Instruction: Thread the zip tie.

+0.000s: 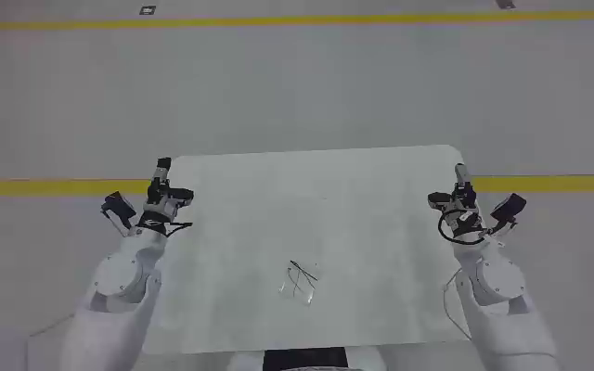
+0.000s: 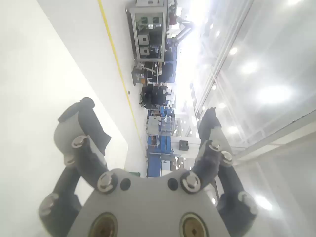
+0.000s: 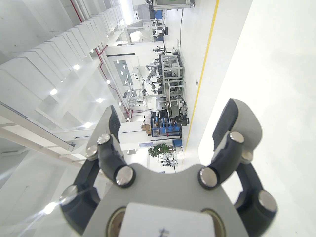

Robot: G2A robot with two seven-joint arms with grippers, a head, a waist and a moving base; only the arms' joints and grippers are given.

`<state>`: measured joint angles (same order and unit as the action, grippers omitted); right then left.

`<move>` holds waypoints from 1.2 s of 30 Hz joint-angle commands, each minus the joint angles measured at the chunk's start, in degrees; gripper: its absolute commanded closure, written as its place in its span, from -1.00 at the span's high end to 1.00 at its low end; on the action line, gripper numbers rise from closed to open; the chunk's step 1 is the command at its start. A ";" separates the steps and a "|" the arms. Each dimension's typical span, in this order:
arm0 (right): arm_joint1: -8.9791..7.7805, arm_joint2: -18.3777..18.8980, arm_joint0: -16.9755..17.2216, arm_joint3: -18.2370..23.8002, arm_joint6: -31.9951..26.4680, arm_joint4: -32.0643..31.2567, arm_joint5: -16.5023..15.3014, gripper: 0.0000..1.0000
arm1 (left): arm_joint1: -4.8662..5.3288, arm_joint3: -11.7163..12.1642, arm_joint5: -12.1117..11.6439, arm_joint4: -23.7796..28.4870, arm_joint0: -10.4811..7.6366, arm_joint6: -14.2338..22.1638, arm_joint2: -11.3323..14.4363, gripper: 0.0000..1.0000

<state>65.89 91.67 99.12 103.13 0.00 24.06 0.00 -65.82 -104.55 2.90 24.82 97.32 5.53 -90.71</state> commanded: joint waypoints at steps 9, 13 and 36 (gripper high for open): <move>0.00 0.00 0.00 0.00 0.00 0.00 0.00 1.00 | 0.72 -2.18 9.95 0.89 -0.21 10.36 -0.34 1.00; 0.00 0.00 0.00 0.00 0.00 0.00 0.00 1.00 | 0.72 -2.18 9.95 0.89 -0.21 10.36 -0.34 1.00; 0.00 0.00 0.00 0.00 0.00 0.00 0.00 1.00 | 2.30 -3.00 16.58 3.18 -6.64 34.26 7.86 1.00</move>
<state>65.89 91.67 99.12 103.13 0.00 24.06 0.00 -63.52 -107.55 19.48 27.99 90.69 39.78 -82.85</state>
